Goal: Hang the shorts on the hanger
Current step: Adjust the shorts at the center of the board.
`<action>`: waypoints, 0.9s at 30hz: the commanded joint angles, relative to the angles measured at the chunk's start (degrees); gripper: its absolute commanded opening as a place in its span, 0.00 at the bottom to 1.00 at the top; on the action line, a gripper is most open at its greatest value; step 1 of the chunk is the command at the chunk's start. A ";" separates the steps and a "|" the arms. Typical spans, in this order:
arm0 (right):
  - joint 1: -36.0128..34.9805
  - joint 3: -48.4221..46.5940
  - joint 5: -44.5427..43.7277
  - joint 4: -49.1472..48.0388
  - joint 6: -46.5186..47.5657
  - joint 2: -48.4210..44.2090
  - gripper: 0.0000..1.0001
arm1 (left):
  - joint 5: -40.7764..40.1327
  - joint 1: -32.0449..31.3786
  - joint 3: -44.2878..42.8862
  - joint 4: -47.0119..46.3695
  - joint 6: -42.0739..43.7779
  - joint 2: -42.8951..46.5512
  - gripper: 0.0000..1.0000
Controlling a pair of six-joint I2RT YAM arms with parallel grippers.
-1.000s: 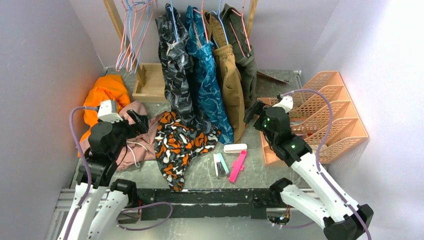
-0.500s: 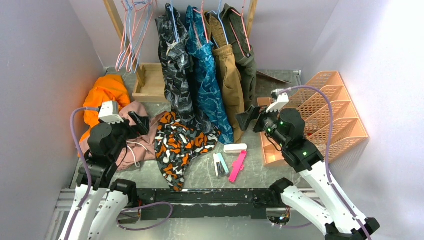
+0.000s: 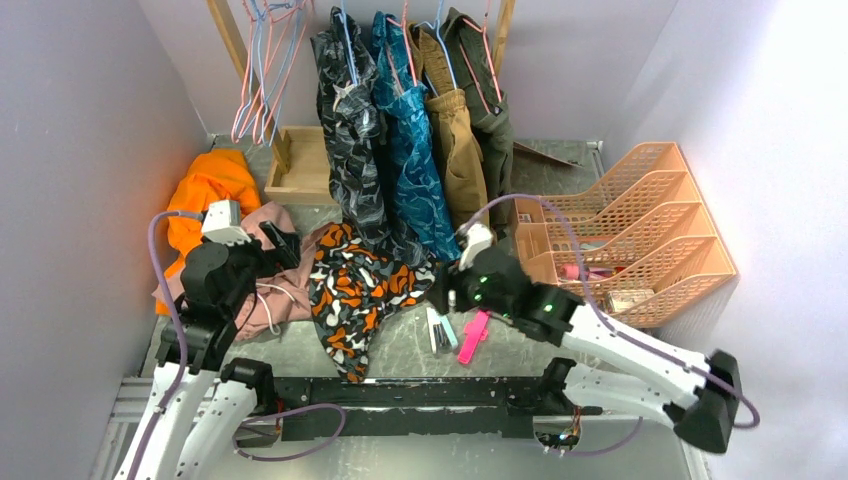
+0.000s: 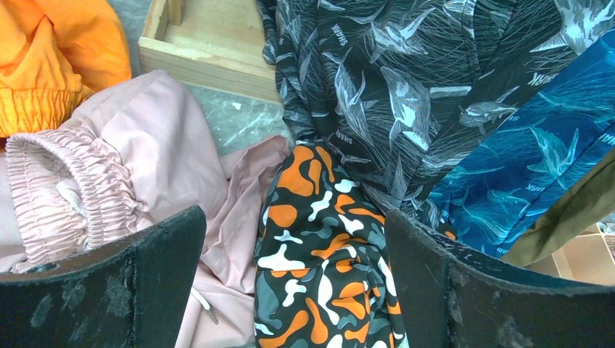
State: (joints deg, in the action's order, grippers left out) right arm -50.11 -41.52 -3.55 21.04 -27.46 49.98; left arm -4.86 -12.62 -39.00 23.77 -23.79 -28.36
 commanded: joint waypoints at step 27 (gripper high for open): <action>-19.87 -14.00 -16.75 -24.46 -9.82 45.09 0.12 | -2.69 -0.65 -0.57 0.29 -0.68 -3.19 0.92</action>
State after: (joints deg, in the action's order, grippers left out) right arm -70.50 -52.21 -19.88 -0.99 -38.24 95.18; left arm -6.79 -12.91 -38.98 23.86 -24.03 -30.81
